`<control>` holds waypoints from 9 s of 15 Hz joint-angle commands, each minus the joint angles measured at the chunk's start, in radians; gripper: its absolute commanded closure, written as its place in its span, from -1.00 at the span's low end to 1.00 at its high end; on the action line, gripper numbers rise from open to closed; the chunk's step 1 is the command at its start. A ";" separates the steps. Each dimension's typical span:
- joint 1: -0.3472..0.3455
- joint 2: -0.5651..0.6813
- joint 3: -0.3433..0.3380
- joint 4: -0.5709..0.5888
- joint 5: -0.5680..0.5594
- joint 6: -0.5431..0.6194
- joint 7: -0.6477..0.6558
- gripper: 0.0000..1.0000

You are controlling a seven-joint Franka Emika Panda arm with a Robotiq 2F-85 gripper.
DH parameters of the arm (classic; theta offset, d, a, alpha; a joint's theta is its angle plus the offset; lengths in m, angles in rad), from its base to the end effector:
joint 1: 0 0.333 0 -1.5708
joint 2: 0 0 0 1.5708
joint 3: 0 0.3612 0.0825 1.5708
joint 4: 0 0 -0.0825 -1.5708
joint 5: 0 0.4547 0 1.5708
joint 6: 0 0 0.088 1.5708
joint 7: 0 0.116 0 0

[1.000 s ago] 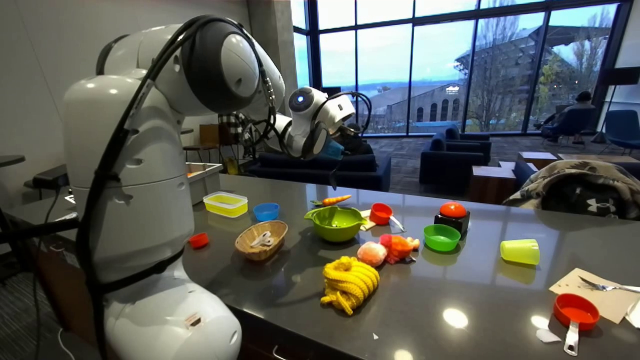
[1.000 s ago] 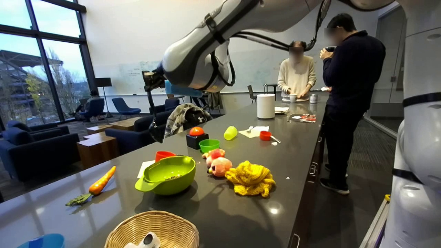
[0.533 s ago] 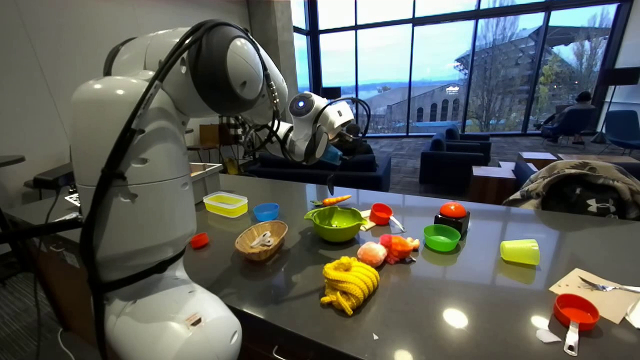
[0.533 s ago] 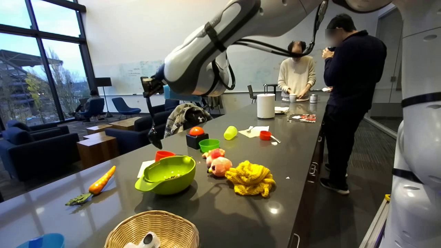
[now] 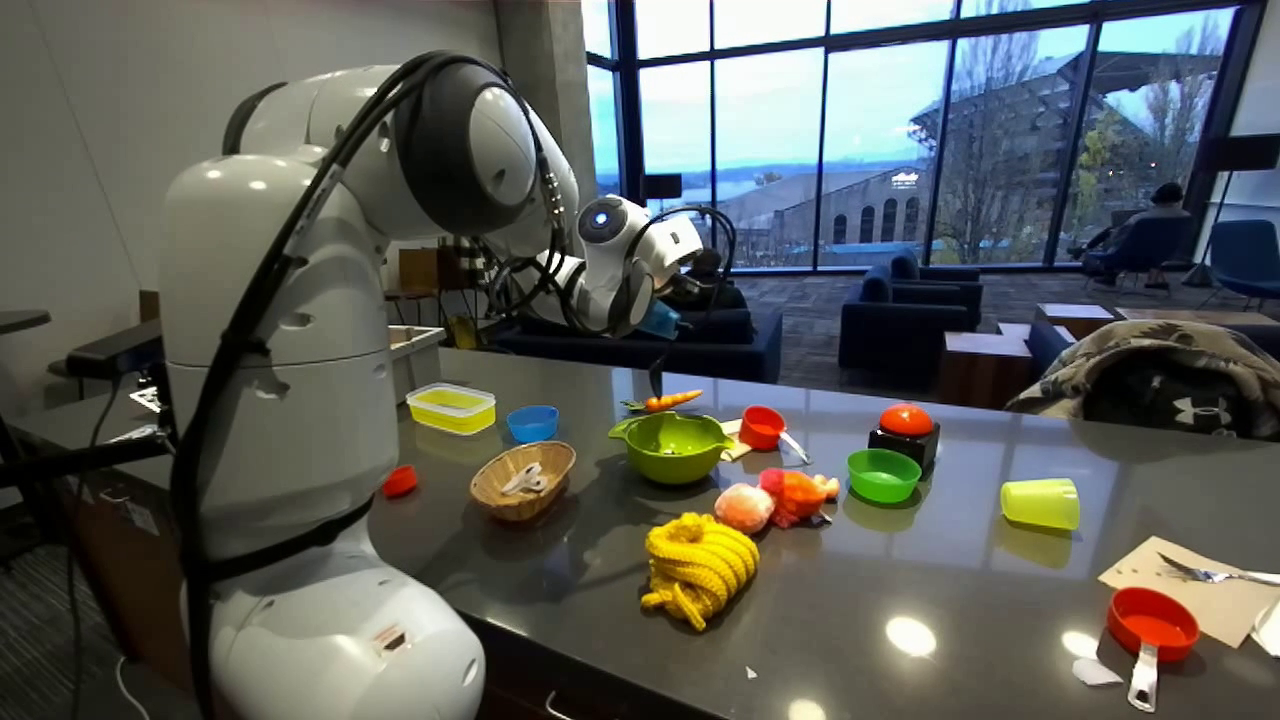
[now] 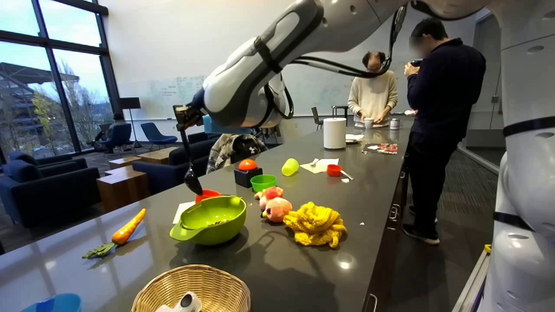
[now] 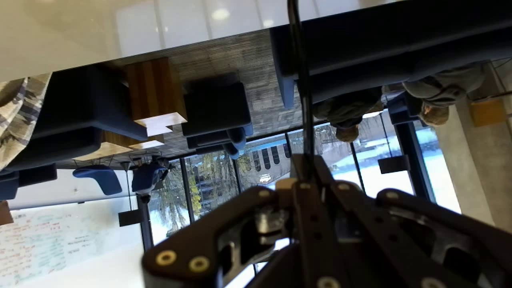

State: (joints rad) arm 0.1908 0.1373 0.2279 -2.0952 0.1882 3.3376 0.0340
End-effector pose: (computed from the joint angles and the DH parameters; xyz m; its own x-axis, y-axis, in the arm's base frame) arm 0.6339 0.2529 0.4919 0.4929 -0.0484 0.8687 0.2742 -0.9389 -0.2080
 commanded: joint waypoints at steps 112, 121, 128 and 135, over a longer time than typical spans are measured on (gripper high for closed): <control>-0.474 0.333 0.457 0.305 0.001 -0.037 -0.175 0.98; -0.638 0.174 0.672 0.205 0.013 -0.132 -0.171 0.98; -0.763 0.070 0.719 0.033 0.069 -0.167 -0.170 0.98; -0.838 0.035 0.740 -0.024 0.120 -0.199 -0.173 0.98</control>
State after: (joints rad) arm -0.5981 0.2307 0.9344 -2.0853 0.2753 3.1695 -0.1473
